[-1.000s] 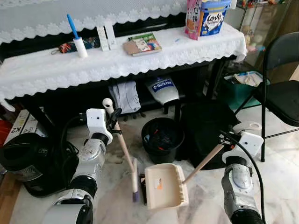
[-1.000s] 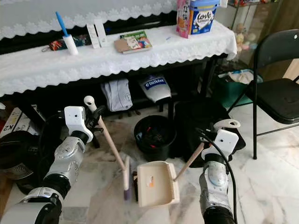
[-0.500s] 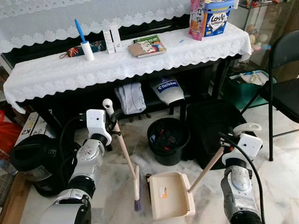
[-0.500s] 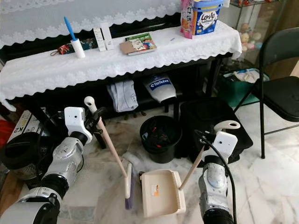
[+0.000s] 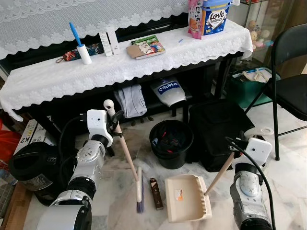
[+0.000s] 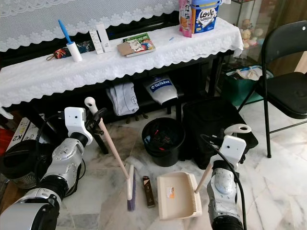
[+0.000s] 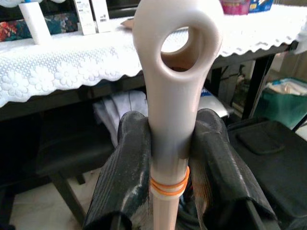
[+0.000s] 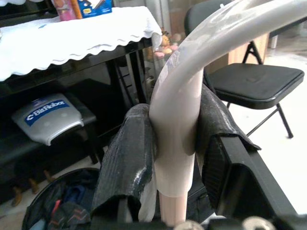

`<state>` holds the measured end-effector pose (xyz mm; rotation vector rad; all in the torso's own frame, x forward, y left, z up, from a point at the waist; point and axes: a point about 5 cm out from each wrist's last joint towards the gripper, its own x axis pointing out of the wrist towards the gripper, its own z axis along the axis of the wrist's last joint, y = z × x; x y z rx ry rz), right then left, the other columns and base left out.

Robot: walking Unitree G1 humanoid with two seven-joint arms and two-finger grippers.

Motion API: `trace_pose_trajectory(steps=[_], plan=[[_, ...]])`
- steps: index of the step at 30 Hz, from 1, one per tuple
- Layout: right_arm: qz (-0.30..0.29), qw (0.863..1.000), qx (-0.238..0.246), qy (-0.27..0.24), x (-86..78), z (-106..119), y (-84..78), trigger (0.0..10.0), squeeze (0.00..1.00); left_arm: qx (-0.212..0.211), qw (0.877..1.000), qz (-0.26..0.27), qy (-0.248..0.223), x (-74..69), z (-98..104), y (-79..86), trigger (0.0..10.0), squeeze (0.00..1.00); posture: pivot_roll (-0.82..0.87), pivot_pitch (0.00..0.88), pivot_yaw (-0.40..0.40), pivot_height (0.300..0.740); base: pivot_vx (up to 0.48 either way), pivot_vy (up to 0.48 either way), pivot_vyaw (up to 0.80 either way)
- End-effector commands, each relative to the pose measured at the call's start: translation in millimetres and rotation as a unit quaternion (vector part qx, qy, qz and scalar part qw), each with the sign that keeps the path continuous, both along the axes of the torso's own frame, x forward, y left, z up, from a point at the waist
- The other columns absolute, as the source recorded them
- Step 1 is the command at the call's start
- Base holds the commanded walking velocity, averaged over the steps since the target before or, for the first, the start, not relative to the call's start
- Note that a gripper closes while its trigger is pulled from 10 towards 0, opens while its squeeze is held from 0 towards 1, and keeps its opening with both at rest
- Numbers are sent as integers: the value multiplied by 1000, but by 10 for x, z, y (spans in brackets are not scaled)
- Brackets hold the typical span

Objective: Sweep floor

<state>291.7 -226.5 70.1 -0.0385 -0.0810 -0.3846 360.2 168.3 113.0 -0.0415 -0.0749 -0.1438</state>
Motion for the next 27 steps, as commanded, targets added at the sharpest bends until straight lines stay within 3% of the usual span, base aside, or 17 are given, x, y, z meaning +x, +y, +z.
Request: trace_pose_trajectory(steps=[1,13,21,27], plan=[[7,999,-16,-39,50,164,39,10000,0,20,999,9,-23,46,126,76,10000,0,-264,0,186,740,0,0,0],[-14,999,-19,-32,9,126,-8,10000,0,51,998,31,-28,62,160,169,10000,0,-226,25,189,740,0,0,0],[-3,999,-25,-20,-20,73,-1,10000,0,49,997,52,-33,39,159,248,10000,0,-198,42,166,740,0,0,0],[0,999,-46,-13,-9,61,23,10000,0,62,996,57,-21,7,106,332,10000,0,-195,57,177,740,0,0,0]])
